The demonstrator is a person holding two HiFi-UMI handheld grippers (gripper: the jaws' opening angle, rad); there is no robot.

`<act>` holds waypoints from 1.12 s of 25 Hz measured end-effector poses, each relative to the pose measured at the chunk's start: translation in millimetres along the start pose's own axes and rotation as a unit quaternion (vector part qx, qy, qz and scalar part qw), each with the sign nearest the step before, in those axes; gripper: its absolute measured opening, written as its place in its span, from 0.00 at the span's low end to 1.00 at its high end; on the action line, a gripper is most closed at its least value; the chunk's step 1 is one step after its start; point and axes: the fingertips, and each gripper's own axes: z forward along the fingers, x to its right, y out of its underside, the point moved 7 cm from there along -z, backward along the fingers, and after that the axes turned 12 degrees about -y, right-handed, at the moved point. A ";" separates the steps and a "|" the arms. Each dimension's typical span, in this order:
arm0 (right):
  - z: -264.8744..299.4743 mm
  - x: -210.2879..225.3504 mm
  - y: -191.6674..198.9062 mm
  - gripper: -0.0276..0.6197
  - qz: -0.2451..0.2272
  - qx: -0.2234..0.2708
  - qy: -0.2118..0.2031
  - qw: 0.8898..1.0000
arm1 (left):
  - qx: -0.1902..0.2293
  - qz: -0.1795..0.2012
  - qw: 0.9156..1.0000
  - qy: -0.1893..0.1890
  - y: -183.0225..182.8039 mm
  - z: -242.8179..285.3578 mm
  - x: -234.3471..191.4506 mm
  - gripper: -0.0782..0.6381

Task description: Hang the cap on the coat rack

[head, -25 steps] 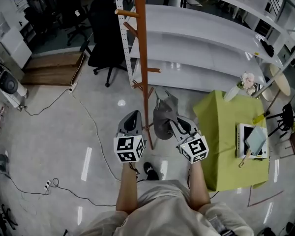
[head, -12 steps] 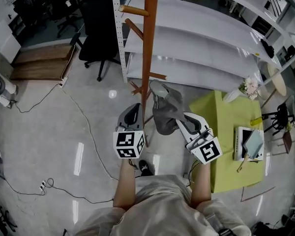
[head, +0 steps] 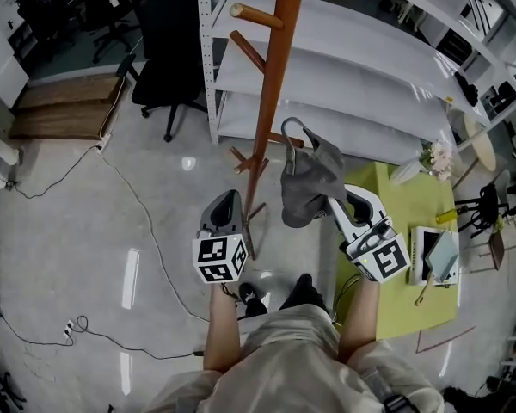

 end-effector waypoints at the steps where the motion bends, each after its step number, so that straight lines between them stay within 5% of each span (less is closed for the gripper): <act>1: 2.5 2.1 -0.7 0.12 -0.004 -0.001 0.001 1.000 | 0.000 -0.004 1.000 -0.007 0.7 0.6 -5.2 0.12; 10: 5.8 11.2 1.4 0.12 -0.018 0.016 -0.019 1.000 | 0.017 0.009 0.999 -0.045 -9.5 1.0 -9.0 0.12; 13: 7.1 11.7 -9.1 0.12 -0.003 0.058 -0.017 0.998 | 0.018 0.025 0.998 -0.047 -11.4 -1.3 0.3 0.12; 28: 6.4 25.5 1.0 0.12 0.005 0.074 -0.045 0.996 | 0.033 0.046 0.998 -0.042 -23.4 12.1 43.7 0.12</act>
